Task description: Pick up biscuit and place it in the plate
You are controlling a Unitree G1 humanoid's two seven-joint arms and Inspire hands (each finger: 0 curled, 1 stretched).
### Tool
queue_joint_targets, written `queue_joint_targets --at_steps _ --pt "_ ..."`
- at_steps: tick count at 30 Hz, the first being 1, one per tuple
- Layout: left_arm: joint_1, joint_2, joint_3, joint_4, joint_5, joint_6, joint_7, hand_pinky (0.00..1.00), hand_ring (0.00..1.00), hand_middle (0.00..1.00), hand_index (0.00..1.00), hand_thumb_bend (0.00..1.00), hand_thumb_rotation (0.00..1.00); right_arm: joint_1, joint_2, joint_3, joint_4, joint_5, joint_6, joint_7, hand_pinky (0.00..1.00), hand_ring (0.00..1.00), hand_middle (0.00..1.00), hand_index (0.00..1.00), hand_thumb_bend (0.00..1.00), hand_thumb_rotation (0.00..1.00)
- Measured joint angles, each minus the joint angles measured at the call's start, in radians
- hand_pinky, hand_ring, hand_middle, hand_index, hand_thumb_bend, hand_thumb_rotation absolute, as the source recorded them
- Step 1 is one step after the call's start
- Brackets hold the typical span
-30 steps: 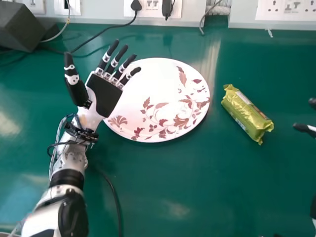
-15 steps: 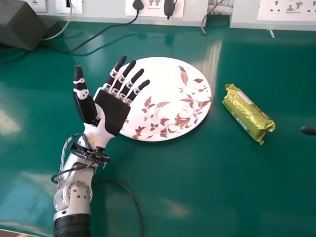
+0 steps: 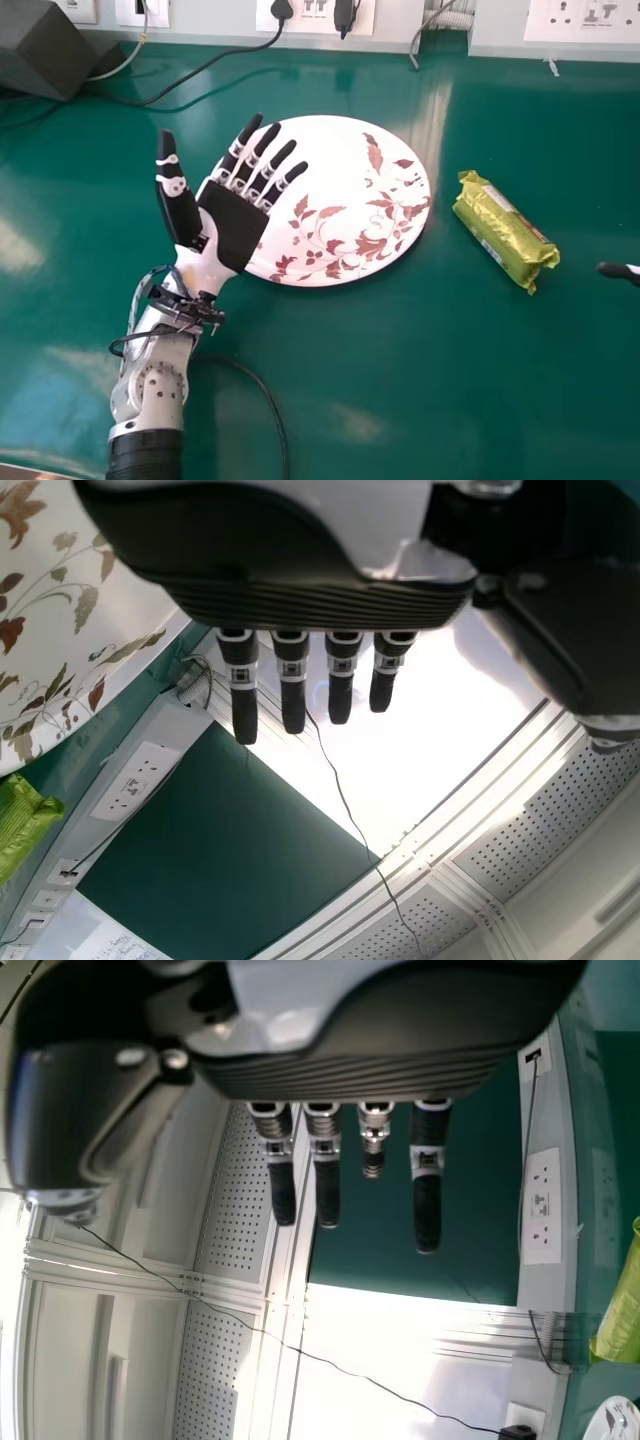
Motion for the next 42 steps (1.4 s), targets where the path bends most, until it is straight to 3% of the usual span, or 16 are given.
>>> queue_joint_targets --at_steps 21,29,34,38,42 --pt "-0.062 0.037 0.013 0.115 -0.011 -0.022 -0.026 0.77 0.91 0.98 1.00 1.00 0.65 -0.007 0.002 0.044 -0.002 -0.087 0.002 -0.038 0.55 0.71 0.86 0.83 0.95 0.35" --pt "-0.108 0.065 0.034 0.201 -0.040 -0.032 -0.074 0.75 0.90 0.97 1.00 1.00 0.68 -0.044 0.000 0.047 0.004 -0.131 0.013 -0.038 0.56 0.72 0.86 0.81 0.95 0.33" --pt "-0.133 0.074 0.043 0.244 -0.038 -0.058 -0.078 0.71 0.88 0.95 1.00 1.00 0.71 -0.082 -0.001 0.050 0.005 -0.171 0.051 -0.035 0.56 0.73 0.84 0.82 0.95 0.34" --pt "-0.162 0.086 0.051 0.293 -0.038 -0.075 -0.082 0.75 0.89 0.95 0.99 1.00 0.66 -0.114 -0.012 0.075 -0.004 -0.172 0.106 -0.005 0.60 0.76 0.87 0.83 0.92 0.35" --pt "-0.218 0.107 0.079 0.388 -0.046 -0.089 -0.144 0.76 0.89 0.96 1.00 1.00 0.64 -0.133 -0.017 0.091 -0.021 -0.170 0.154 0.018 0.65 0.79 0.86 0.84 0.87 0.35"
